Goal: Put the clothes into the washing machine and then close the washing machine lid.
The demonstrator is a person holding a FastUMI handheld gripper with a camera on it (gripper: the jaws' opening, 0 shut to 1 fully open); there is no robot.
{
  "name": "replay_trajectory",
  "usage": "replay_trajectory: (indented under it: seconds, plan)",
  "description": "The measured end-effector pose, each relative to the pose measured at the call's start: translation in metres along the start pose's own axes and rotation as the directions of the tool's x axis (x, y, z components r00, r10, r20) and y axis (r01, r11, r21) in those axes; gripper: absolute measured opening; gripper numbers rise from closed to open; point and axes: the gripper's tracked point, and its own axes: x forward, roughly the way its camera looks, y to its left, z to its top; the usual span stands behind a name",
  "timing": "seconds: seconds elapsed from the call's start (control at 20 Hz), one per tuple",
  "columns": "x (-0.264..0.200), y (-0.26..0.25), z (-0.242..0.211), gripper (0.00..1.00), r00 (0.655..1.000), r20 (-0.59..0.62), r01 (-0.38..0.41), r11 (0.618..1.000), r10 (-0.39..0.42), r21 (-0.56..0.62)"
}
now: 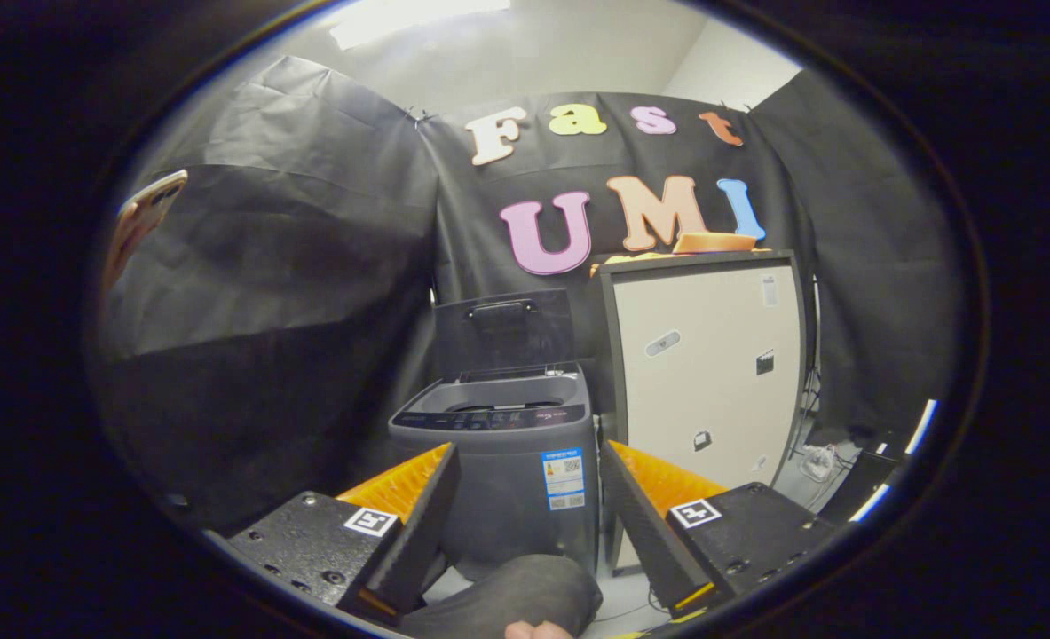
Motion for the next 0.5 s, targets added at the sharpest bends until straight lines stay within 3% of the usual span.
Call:
replay_trajectory:
  seconds: [0.5]
  plan:
    - [0.021, -0.028, 0.011, 0.96, 0.999, -0.015, 0.04, 0.999, -0.04, -0.015]
